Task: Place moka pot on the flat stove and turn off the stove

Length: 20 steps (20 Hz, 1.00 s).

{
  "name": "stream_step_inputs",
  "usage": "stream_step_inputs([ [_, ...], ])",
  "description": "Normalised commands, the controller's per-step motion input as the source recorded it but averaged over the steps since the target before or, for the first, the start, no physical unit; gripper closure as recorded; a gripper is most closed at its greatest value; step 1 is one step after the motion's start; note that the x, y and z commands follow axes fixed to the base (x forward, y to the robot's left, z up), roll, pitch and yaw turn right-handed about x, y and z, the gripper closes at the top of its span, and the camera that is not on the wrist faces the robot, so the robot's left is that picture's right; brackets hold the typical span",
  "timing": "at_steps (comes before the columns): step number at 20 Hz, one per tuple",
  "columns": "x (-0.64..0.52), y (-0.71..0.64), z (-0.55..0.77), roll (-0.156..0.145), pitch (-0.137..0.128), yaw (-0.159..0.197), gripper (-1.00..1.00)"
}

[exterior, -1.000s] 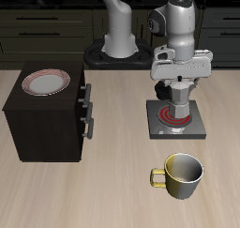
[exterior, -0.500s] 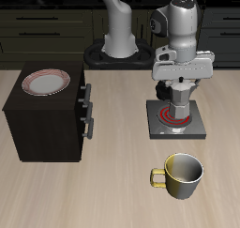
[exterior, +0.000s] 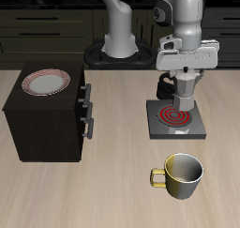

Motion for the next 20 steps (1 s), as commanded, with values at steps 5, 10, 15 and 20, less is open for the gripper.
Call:
stream_step_inputs([
  [5,0.08,-0.08,-0.05,-0.019,-0.016,0.009,1.0],
  [10,0.07,-0.12,-0.28,-0.026,0.047,-0.014,1.0],
  [15,0.01,-0.02,-0.16,0.002,0.025,0.018,1.0],
  [20,-0.01,0.04,-0.13,0.029,0.065,-0.015,-1.0],
])
